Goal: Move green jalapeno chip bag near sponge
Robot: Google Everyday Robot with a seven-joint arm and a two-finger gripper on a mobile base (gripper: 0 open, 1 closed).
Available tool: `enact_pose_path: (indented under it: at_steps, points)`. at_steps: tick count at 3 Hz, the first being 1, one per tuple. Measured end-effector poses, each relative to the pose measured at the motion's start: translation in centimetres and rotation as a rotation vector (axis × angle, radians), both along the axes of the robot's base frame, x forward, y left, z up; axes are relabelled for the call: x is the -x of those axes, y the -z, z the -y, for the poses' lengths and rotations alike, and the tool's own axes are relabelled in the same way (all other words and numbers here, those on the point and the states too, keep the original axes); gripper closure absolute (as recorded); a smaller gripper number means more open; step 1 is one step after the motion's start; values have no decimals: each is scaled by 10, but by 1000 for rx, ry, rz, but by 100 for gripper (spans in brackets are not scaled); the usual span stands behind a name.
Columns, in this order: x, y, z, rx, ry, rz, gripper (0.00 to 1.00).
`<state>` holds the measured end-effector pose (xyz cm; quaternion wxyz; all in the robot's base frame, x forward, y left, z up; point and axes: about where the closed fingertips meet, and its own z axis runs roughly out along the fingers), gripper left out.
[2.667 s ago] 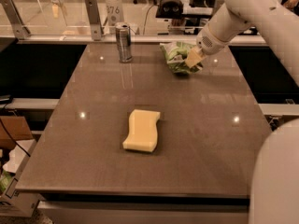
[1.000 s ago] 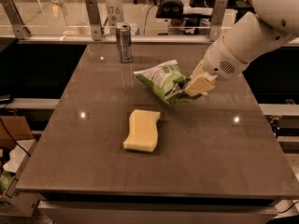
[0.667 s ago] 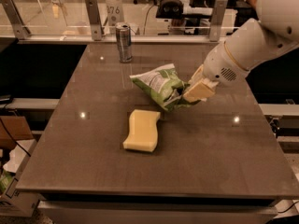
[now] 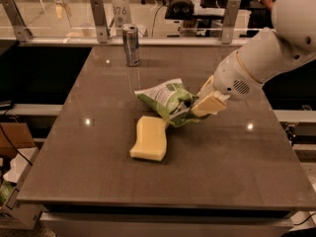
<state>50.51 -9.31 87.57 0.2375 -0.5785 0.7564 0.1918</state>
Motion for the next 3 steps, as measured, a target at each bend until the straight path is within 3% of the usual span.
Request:
enact_pose_path:
  at_steps: [1, 2, 3]
  points:
    - [1, 0, 1, 1, 5, 0, 15]
    - [2, 0, 0, 2, 2, 1, 0]
    - [2, 0, -1, 2, 2, 1, 0]
